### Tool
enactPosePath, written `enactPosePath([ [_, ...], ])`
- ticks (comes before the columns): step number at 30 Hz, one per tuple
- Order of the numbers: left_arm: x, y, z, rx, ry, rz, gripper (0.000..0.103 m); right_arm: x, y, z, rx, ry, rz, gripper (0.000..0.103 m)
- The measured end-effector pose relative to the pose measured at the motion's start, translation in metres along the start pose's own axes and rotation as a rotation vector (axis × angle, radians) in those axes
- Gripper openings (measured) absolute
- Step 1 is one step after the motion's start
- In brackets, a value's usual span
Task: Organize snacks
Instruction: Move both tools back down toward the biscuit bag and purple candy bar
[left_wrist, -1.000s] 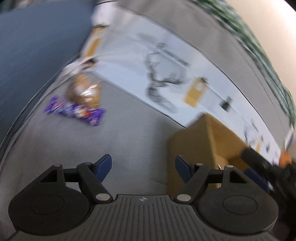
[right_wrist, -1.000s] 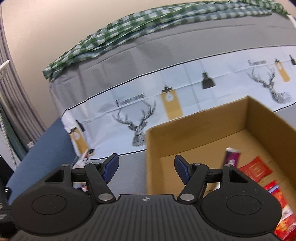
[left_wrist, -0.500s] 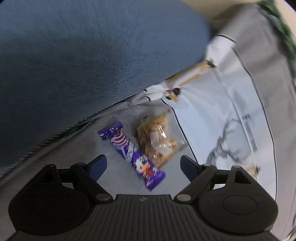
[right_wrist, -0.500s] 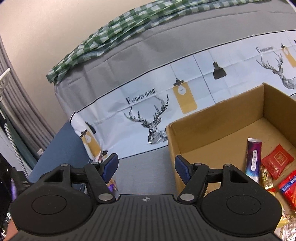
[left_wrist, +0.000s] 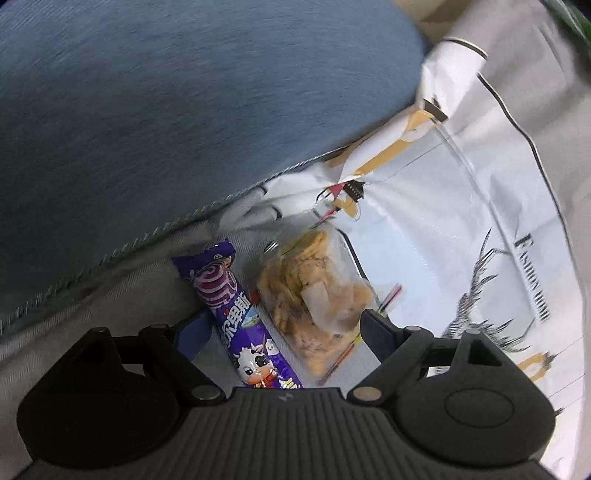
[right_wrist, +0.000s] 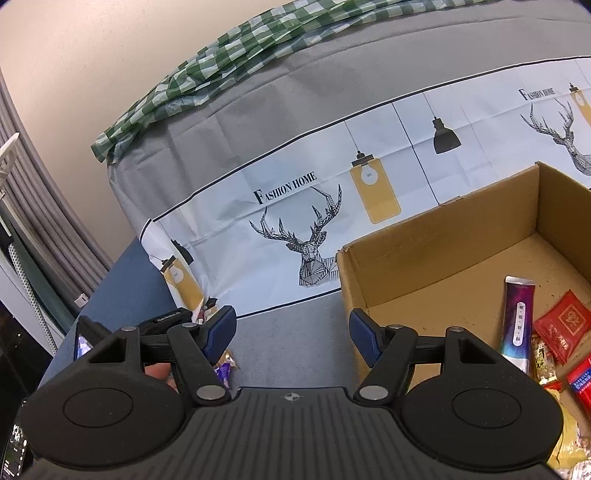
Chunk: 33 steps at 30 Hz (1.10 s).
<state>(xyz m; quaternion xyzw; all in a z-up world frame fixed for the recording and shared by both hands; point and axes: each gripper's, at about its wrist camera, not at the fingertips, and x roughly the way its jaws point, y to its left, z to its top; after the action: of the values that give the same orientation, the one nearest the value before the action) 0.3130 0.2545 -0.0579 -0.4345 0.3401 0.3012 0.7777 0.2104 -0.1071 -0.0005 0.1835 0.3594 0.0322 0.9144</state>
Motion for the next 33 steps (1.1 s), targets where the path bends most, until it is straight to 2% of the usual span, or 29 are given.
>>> enactPosePath([
  [4, 0.004, -0.013, -0.006, 0.134, -0.035, 0.01, 0.088, 0.001, 0.002, -0.002, -0.005, 0.002, -0.001, 0.07],
  [5, 0.003, -0.015, -0.007, 0.164, -0.041, -0.005, 0.079, 0.001, 0.004, -0.003, -0.01, 0.002, 0.0, 0.07],
  [6, 0.002, -0.018, -0.009, 0.192, -0.04, -0.03, 0.065, 0.001, 0.005, -0.004, -0.018, 0.001, 0.0, 0.07],
  [9, -0.004, -0.027, -0.016, 0.291, -0.036, -0.041, 0.047, 0.0, 0.008, -0.004, -0.043, -0.001, 0.0, 0.07],
  [12, -0.009, -0.029, -0.021, 0.332, -0.022, -0.06, 0.032, 0.0, 0.007, -0.004, -0.059, -0.004, -0.007, 0.07],
  [14, -0.011, -0.028, -0.022, 0.348, 0.024, -0.065, 0.015, 0.0, 0.006, -0.004, -0.062, -0.005, -0.014, 0.07],
  [17, -0.014, -0.021, -0.024, 0.341, 0.118, -0.1, 0.015, 0.001, 0.003, -0.003, -0.065, -0.001, -0.022, 0.07],
  [19, -0.02, -0.018, -0.03, 0.373, 0.193, -0.118, 0.015, 0.002, 0.003, -0.002, -0.073, -0.003, -0.025, 0.07],
  [22, -0.033, -0.017, -0.043, 0.476, 0.299, -0.112, 0.015, 0.002, 0.005, -0.001, -0.082, -0.009, -0.025, 0.07],
  [25, -0.057, -0.012, -0.062, 0.638, 0.357, -0.087, 0.026, 0.0, 0.002, -0.004, -0.06, -0.004, -0.031, 0.07],
  [26, -0.068, -0.012, -0.066, 0.699, 0.328, -0.059, 0.043, -0.001, 0.001, -0.005, -0.048, -0.002, -0.03, 0.07],
  [27, -0.081, -0.01, -0.068, 0.747, 0.265, -0.041, 0.06, -0.003, 0.0, -0.006, -0.04, -0.002, -0.032, 0.07],
  [29, -0.097, -0.013, -0.065, 0.778, 0.162, -0.044, 0.066, -0.008, -0.001, -0.007, -0.028, -0.007, -0.03, 0.07],
  [32, -0.102, -0.029, -0.053, 0.747, 0.084, -0.098, 0.069, -0.017, 0.0, -0.005, -0.02, -0.025, -0.011, 0.071],
  [33, -0.1, -0.037, -0.049, 0.738, 0.055, -0.121, 0.077, -0.019, 0.0, -0.004, -0.024, -0.033, -0.007, 0.071],
])
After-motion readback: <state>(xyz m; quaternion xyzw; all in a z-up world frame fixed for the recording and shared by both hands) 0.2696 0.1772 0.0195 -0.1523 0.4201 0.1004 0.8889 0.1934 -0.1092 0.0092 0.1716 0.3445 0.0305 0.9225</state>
